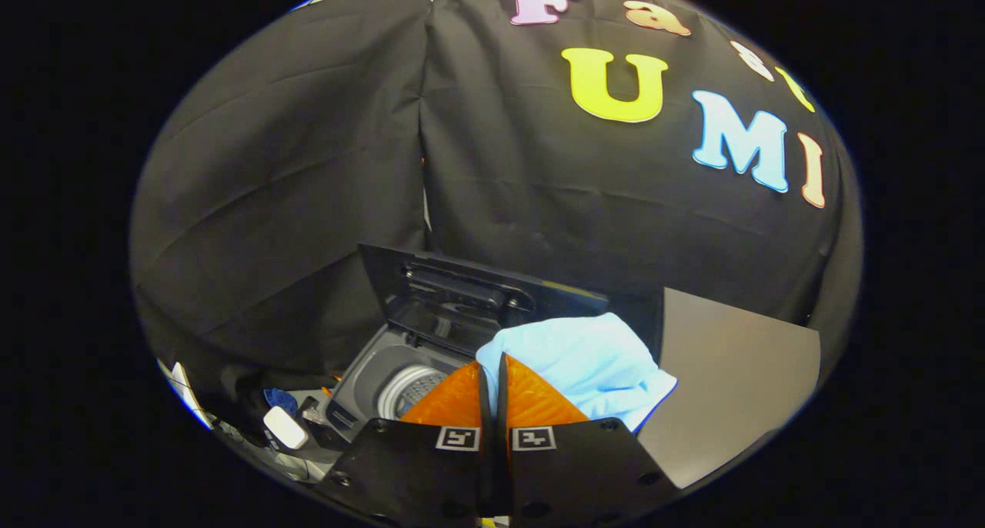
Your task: Put the clothes into the washing machine and then close the washing machine lid.
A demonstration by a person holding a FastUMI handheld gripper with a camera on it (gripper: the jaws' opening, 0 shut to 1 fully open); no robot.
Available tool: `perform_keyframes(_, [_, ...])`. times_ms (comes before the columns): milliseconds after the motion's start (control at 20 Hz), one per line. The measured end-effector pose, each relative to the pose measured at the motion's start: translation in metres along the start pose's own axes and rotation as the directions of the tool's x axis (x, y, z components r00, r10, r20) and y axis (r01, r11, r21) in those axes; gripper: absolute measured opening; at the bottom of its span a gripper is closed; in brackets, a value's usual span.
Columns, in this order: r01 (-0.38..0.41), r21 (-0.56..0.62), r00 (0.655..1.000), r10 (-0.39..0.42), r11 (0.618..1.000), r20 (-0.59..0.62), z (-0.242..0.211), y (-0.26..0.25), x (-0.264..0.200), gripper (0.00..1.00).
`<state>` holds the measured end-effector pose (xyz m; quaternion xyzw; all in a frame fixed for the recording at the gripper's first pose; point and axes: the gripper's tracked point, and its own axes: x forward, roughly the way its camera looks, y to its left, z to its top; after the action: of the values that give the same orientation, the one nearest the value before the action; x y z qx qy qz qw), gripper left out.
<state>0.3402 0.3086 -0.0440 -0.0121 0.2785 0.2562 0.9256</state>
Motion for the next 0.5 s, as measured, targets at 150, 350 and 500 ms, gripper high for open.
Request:
perform_keyframes(150, [-0.050,-0.004,0.999,0.050,0.999,0.005,0.012,0.031,0.010,0.01])
perform_keyframes(350, [-0.113,0.000,0.993,0.113,0.994,0.010,0.026,0.069,0.025,0.01])
perform_keyframes(500, [-0.147,0.006,0.989,0.147,0.989,0.010,0.034,0.090,0.037,0.01])
